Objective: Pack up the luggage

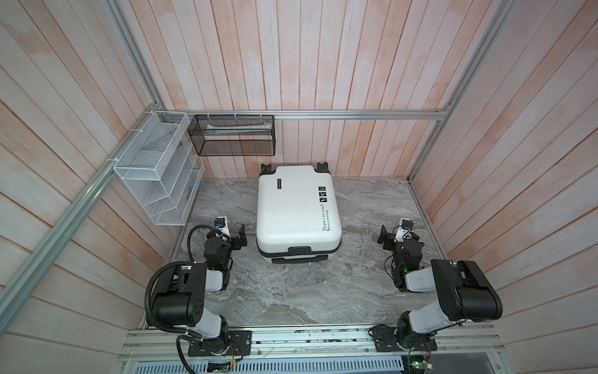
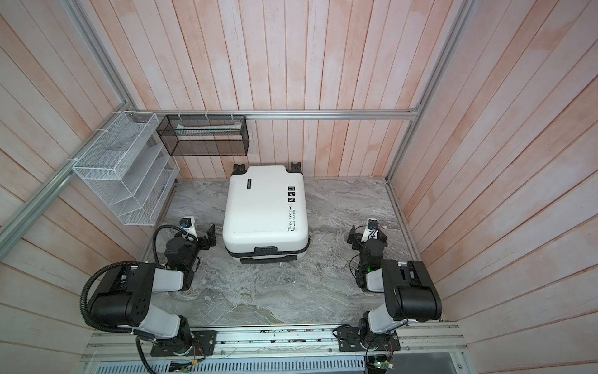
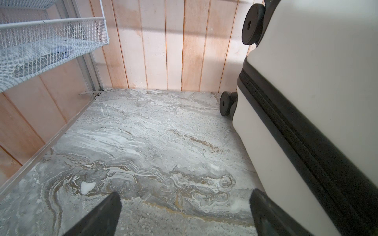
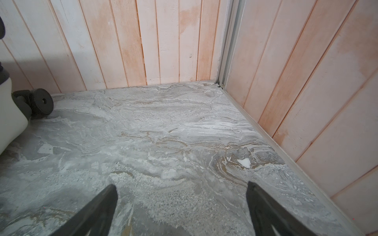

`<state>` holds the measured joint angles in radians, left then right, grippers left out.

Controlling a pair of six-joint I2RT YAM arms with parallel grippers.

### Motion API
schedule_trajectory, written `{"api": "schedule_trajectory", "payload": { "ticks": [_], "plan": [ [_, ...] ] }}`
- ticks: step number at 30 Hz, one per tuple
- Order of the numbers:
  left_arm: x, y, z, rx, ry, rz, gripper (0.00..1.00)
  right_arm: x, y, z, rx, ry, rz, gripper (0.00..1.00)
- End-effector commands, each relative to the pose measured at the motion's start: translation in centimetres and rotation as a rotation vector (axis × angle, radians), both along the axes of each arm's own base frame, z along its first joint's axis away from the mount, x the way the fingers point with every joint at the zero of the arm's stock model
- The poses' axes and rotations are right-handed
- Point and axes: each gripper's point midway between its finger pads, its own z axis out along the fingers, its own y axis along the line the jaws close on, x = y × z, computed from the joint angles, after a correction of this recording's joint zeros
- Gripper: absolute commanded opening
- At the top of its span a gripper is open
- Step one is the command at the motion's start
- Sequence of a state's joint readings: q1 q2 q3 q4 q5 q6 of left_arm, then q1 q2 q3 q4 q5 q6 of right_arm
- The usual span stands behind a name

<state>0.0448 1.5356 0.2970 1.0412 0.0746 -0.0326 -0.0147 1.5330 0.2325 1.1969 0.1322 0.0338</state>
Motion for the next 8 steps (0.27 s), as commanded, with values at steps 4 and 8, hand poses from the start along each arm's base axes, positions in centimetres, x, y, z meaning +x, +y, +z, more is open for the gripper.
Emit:
{"api": "schedule_trajectory", "payload": {
  "ticks": [4, 8],
  "plan": [
    [0.51, -0.25, 0.73, 0.016, -0.026, -0.015, 1.00, 0.29, 0.03, 1.09, 0.007, -0.034, 0.003, 0.98],
    [0.15, -0.24, 0.93, 0.017, -0.041, -0.014, 1.00, 0.31, 0.03, 1.12, 0.007, -0.035, 0.004, 0.98]
  ]
}}
